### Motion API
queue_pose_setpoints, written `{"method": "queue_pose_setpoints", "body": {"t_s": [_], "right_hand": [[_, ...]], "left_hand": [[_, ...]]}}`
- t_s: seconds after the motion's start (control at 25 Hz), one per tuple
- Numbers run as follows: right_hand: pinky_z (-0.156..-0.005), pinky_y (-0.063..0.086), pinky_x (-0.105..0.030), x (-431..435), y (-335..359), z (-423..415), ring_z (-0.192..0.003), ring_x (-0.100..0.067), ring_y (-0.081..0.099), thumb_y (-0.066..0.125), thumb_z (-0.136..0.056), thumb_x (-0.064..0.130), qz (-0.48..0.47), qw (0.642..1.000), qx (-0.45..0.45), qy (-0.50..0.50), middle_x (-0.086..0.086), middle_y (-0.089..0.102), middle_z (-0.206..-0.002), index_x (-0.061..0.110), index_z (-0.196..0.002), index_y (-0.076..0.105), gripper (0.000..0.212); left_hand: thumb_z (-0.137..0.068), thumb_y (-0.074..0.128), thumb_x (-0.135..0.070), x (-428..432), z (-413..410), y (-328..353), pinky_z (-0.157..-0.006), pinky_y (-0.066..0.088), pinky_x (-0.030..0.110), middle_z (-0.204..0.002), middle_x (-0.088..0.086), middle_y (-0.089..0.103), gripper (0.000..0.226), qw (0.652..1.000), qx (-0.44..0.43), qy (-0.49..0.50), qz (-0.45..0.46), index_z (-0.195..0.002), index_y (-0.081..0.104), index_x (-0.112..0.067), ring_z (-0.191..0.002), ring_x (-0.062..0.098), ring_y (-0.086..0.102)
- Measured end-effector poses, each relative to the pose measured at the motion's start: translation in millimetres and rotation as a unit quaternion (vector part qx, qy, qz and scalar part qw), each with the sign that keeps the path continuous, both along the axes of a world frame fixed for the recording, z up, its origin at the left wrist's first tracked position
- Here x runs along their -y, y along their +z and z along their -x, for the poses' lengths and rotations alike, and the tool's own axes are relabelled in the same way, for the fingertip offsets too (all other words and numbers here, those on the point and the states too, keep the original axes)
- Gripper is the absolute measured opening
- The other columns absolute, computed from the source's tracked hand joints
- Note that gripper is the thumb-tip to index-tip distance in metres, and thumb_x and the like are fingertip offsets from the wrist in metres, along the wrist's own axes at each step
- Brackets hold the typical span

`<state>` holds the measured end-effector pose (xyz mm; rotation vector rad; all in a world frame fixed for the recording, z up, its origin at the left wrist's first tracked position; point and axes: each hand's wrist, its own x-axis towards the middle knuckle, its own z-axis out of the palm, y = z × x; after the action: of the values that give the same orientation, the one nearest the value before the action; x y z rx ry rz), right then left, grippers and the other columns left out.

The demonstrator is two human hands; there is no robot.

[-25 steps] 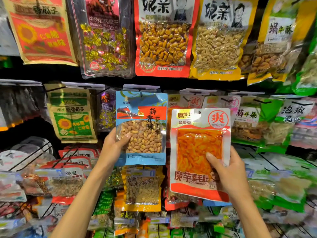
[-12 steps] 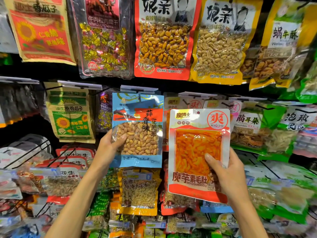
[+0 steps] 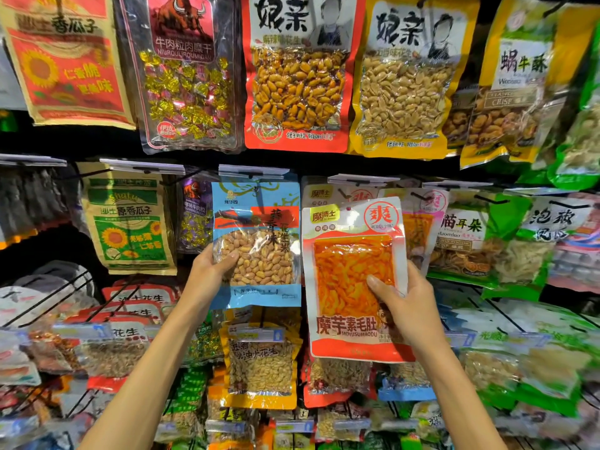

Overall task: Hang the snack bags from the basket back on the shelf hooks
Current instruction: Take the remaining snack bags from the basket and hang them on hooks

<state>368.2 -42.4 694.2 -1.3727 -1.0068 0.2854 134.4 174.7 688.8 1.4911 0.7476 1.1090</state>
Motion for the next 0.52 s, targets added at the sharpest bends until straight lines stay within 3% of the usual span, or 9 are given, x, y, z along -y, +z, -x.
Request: {"method": "queue_pose_setpoints", "body": {"t_s": [0.12, 0.24, 0.32, 0.52], "right_hand": [[-0.088, 0.057, -0.048, -13.3, 1.7, -8.2, -0.097, -0.021, 0.071, 0.07, -0.091, 0.017, -0.008, 1.0, -0.01, 0.009, -0.003, 0.074, -0.104, 0.022, -0.113, 0.064, 0.023], [-0.078, 0.059, -0.029, -22.8, 10.2, -11.1, -0.094, -0.015, 0.072, 0.068, -0.092, 0.012, -0.026, 0.999, -0.032, 0.018, -0.002, 0.075, -0.103, 0.016, -0.114, 0.064, 0.023], [-0.07, 0.056, -0.019, -28.7, 16.0, -12.1, -0.09, -0.009, 0.072, 0.068, -0.092, 0.012, -0.031, 0.999, -0.038, 0.013, 0.0, 0.074, -0.101, 0.016, -0.111, 0.064, 0.021], [-0.071, 0.054, -0.019, -36.3, 17.3, -17.3, -0.087, -0.003, 0.071, 0.07, -0.091, 0.015, -0.017, 0.999, -0.032, 0.007, 0.006, 0.073, -0.099, 0.025, -0.104, 0.063, 0.018]], "left_hand": [[-0.1, 0.054, -0.019, -8.0, -8.7, 3.2, -0.084, 0.042, 0.015, -0.11, -0.019, 0.061, 0.027, 1.0, -0.01, 0.005, 0.006, -0.127, 0.052, -0.024, -0.095, -0.008, 0.057], [-0.101, 0.053, -0.019, -16.5, -16.3, 5.4, -0.075, 0.04, 0.013, -0.1, -0.024, 0.057, 0.023, 1.0, -0.021, 0.01, 0.012, -0.123, 0.048, -0.027, -0.085, -0.013, 0.052], [-0.102, 0.052, -0.019, -18.9, -20.9, 6.5, -0.089, 0.041, 0.022, -0.101, -0.024, 0.056, 0.026, 1.0, -0.024, 0.015, 0.011, -0.126, 0.047, -0.026, -0.087, -0.011, 0.052], [-0.1, 0.054, -0.022, -24.6, -23.7, -5.3, -0.1, 0.034, 0.03, -0.124, -0.019, 0.053, 0.048, 1.0, -0.014, 0.016, 0.014, -0.146, 0.038, -0.019, -0.121, 0.008, 0.046]]}}
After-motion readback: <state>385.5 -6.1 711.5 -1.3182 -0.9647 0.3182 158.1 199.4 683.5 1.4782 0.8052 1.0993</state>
